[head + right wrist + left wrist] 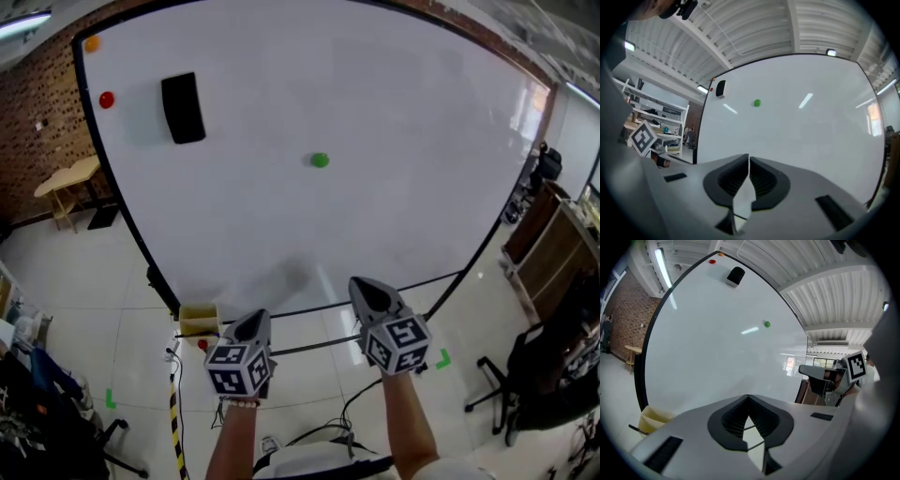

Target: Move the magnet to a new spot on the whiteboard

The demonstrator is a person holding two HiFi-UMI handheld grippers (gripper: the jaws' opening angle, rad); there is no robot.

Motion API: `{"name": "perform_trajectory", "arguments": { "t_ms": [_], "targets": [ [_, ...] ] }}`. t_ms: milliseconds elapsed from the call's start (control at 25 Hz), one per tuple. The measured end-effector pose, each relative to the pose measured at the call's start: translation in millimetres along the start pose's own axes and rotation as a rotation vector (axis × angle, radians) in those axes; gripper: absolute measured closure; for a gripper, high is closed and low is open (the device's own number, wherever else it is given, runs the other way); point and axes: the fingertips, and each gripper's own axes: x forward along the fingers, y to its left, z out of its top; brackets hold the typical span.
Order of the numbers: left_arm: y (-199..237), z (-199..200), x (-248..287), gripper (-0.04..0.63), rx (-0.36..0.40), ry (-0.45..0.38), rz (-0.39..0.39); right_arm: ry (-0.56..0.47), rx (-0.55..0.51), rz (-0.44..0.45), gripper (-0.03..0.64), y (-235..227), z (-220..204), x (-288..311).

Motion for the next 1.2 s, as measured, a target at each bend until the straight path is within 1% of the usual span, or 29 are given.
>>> {"name": "perform_trajectory", "arguments": {
  "t_ms": [160, 360, 440, 520, 560, 680, 920, 1040, 1200],
  "targets": [
    [-3.6, 8.6, 7.5, 0.597, -0.008, -0.023, 0.033, -0.109, -0.113, 0.002, 0.576, -16.0, 68.0, 26.1],
    [-2.2, 7.8, 6.8, 0.597, -0.017, -0.029, 0.064, -0.195, -0.249, -0.016, 0.502, -20.1, 136.8, 54.9],
    [-0.3, 6.7, 4.6, 0.597, -0.018, -0.031, 0.074, -0.212, -0.297, -0.030, 0.455, -20.3, 155.1, 64.8],
    [2.2, 5.0, 2.0, 0.597, -0.017, -0.029, 0.082, -0.220, -0.332, -0.043, 0.427, -19.9, 168.1, 75.5],
    [3.5, 4.2, 0.6, 0.597, -0.016, -0.027, 0.086, -0.222, -0.348, -0.048, 0.411, -19.2, 173.0, 80.9],
    [8.1, 3.8, -2.5, 0.597, -0.016, -0.027, 0.092, -0.215, -0.402, -0.071, 0.396, -17.4, 182.9, 97.2],
    [15.2, 6.7, -7.4, 0.597, -0.013, -0.032, 0.099, -0.158, -0.529, -0.145, 0.396, -20.3, 183.0, 124.3],
    [19.8, 5.0, -8.5, 0.597, -0.014, -0.031, 0.100, -0.137, -0.581, -0.164, 0.397, -19.7, 177.8, 136.6],
    [23.5, 2.4, -8.3, 0.597, -0.016, -0.027, 0.097, -0.124, -0.606, -0.169, 0.426, -17.6, 174.1, 145.0]
  ]
}}
